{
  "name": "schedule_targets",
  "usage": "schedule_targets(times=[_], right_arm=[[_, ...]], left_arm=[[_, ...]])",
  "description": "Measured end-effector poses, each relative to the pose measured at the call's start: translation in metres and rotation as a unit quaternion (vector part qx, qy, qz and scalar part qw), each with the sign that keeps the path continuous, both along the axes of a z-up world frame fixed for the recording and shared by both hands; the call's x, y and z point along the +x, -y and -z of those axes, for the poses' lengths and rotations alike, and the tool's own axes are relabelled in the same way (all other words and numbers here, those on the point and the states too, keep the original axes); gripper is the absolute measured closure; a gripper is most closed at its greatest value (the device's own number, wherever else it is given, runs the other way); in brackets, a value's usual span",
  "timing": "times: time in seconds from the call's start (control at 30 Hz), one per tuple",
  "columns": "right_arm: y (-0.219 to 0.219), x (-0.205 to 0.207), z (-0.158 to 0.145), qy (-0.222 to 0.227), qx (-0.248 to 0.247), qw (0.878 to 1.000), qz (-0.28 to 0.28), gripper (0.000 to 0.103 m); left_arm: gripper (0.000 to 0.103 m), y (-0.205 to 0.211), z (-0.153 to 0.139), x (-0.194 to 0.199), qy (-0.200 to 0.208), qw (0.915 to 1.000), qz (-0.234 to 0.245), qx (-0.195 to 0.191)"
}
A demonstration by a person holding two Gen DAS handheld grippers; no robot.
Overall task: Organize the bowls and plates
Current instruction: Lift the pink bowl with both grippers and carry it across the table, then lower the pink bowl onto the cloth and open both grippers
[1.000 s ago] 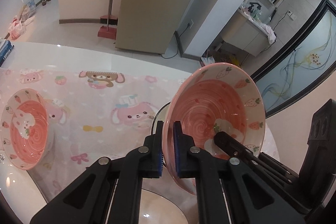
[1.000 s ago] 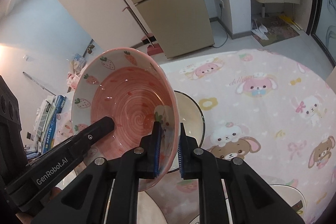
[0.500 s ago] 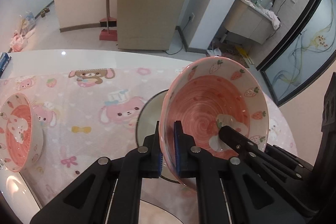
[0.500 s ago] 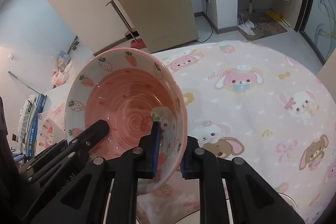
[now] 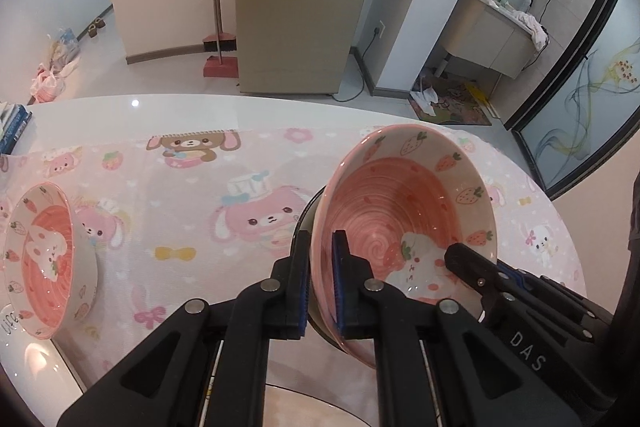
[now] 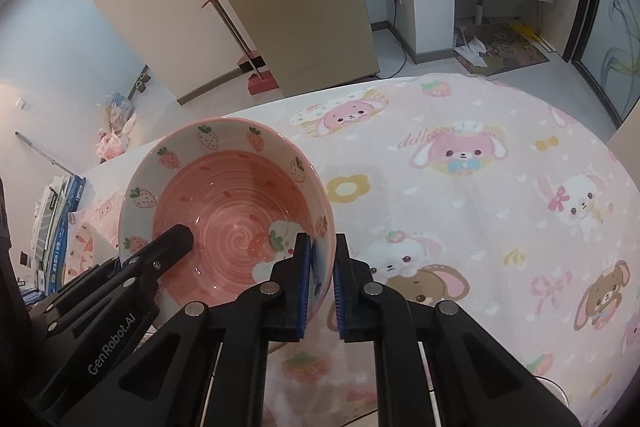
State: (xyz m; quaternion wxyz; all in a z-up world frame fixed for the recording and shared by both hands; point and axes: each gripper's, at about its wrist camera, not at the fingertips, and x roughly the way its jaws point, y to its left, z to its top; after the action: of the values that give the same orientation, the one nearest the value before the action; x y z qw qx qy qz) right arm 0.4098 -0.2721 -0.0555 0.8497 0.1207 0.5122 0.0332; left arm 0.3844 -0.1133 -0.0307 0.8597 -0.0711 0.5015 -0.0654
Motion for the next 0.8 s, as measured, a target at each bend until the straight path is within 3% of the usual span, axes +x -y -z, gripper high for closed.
schedule_targets(times=[0.17, 0.23, 0.3, 0.33, 0.6, 0.8], right_arm=[[0.002, 0.000, -0.001, -0.001, -0.001, 1.000, -0.006, 0.092], [0.001, 0.000, -0.002, 0.001, -0.006, 1.000, -0.013, 0.092], [0.000, -0.002, -0.005, 0.008, -0.012, 1.000, -0.016, 0.093], [0.000, -0.003, -0.006, 0.010, -0.015, 1.000, -0.018, 0.093], [0.002, -0.005, -0.013, 0.022, -0.007, 1.000, -0.017, 0.095], [0.010, -0.007, -0.018, 0.026, 0.020, 0.999, -0.016, 0.096]], left_arm=[[0.094, 0.006, -0.002, -0.002, -0.001, 0.9997, 0.014, 0.019], [0.088, 0.010, -0.003, -0.002, -0.006, 0.9996, 0.017, 0.023], [0.068, 0.012, -0.002, -0.003, -0.011, 0.9994, 0.031, 0.006], [0.065, 0.013, -0.002, -0.003, -0.012, 0.9992, 0.037, 0.001], [0.062, 0.018, -0.004, -0.004, -0.037, 0.9984, 0.043, 0.009], [0.055, 0.008, -0.007, -0.004, -0.052, 0.9974, 0.039, -0.031]])
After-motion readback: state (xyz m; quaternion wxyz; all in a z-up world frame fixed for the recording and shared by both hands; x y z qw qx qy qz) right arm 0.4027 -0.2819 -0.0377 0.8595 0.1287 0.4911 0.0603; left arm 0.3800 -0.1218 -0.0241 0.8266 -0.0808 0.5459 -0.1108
